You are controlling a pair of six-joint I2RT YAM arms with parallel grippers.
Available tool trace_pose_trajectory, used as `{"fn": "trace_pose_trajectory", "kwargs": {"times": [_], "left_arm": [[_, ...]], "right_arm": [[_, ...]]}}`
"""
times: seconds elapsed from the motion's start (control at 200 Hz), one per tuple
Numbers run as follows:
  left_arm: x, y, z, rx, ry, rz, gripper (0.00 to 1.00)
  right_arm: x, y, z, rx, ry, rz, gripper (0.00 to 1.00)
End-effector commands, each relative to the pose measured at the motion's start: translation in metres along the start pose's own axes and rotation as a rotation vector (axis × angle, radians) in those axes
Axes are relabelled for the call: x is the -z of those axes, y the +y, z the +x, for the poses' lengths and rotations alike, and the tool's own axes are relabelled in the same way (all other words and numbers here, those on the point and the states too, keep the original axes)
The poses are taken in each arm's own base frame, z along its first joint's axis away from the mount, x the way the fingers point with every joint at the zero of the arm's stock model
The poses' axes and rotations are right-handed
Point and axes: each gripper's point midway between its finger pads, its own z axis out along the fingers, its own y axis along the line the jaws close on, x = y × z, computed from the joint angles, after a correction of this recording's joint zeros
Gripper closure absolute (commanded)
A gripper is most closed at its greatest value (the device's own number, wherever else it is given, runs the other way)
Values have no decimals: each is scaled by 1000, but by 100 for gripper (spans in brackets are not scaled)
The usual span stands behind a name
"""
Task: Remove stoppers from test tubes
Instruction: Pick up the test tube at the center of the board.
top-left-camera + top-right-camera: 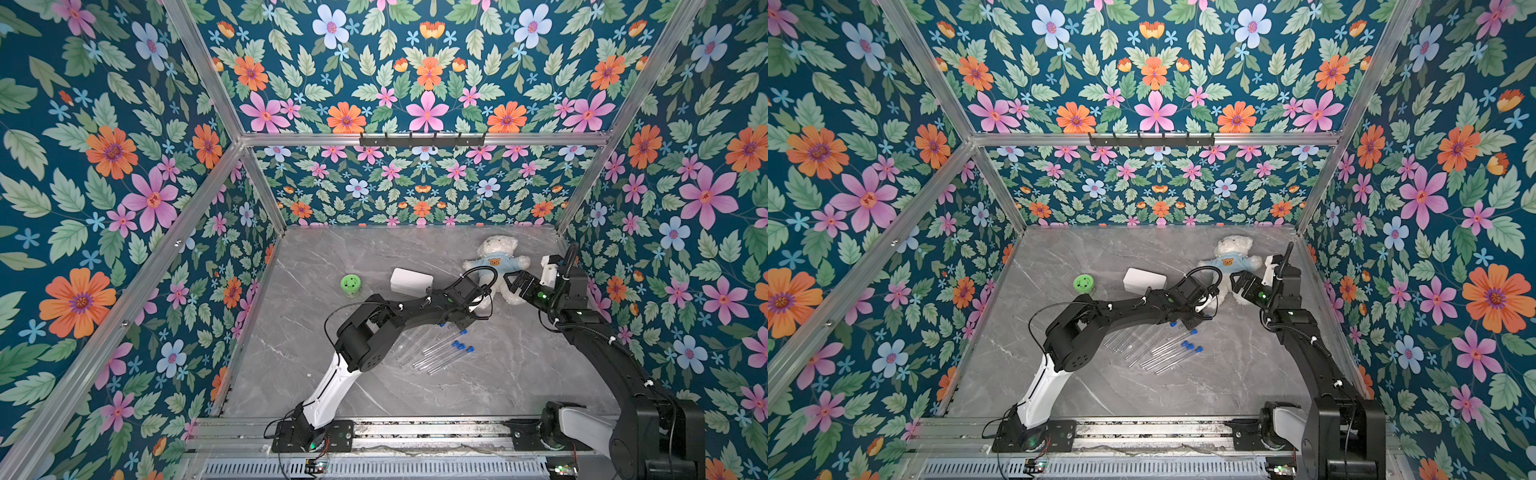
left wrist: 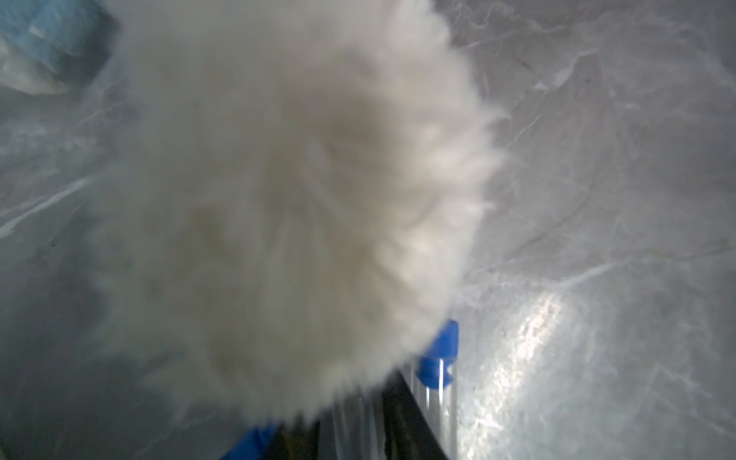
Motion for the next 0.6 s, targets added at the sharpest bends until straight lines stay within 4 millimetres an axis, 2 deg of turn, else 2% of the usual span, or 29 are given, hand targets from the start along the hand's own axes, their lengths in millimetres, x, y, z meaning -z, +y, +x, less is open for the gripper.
{"fn": "trace_pose_trajectory", "kwargs": {"times": [0.0,0.345,0.595], "left_arm": [[-2,0,9,-12,40,-1,72],[0,1,7,-16,49,-9,82],[18,5,-11,-11,-2,-23,89]], "right_arm": [[3,1,-7,2,-33,0,3],[11,0,-10,14,-61,11,2],[11,1,-10,18,-62,7,2]]}}
